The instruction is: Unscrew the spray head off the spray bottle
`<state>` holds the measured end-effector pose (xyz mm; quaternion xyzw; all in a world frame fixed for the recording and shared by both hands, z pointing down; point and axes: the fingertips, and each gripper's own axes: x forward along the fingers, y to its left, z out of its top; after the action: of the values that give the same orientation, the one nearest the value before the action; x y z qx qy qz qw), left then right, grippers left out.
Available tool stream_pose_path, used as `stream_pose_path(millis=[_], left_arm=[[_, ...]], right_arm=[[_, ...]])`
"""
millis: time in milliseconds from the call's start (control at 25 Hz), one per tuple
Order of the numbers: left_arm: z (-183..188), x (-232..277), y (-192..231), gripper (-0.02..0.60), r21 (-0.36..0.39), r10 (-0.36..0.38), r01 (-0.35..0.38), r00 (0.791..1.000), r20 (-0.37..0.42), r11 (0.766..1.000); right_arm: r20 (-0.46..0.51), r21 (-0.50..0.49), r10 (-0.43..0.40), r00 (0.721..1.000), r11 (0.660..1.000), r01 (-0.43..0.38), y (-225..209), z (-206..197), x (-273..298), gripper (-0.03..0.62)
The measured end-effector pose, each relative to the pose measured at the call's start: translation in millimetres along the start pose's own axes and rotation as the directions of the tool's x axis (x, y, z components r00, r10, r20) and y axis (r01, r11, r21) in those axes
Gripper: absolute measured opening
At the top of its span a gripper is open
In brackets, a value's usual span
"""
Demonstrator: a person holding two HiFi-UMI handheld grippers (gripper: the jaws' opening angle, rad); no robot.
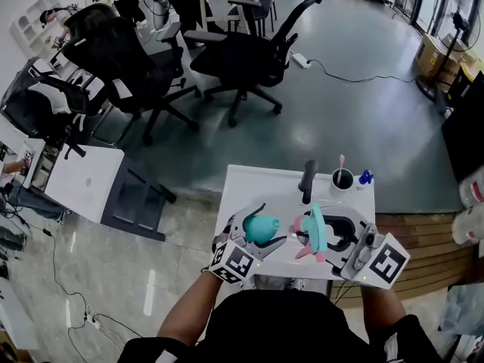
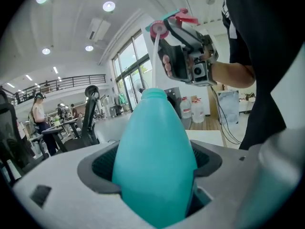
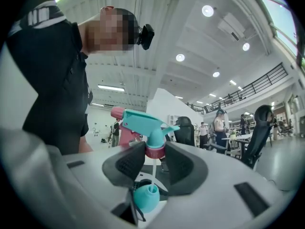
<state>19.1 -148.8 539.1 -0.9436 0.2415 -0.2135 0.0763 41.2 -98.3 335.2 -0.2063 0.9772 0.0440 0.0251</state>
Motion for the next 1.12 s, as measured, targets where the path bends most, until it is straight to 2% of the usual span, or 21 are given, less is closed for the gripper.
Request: stream_pose_path(millis=[320,640,920,1120], left_arm=[[-31.8,3.0,8.0,0.425,-0.071,0.044,-0.048,0.997,-0.057,0.996],[-38.3,-5.7,23.9,0.425,-0.161,0.124,-0.128,0.992,-0.036,0.979],[-18.0,-16.2,43.1,0.425,-0.160,0.193,-0.191,0.981,-0.001,0.968],[-15.5,-18.0,42.7,0.425,-0.185,0.203,-0.198,0.979,0.007,0.963]], right_arm=[[0.042,-0.036,-0.069,0.997,0.997,0.070,-11.8,21.0,-12.6,0.137],[0.049,-0.040,-0.171,0.984,0.984,0.173,-32.7,14.3,-19.1,0.137],[-0.027,0.040,-0.271,0.962,0.961,0.272,-53.9,-31.7,-21.8,0.137],[-0.153,0.063,-0.357,0.922,0.927,0.369,-67.4,-81.9,-31.5,0.137]])
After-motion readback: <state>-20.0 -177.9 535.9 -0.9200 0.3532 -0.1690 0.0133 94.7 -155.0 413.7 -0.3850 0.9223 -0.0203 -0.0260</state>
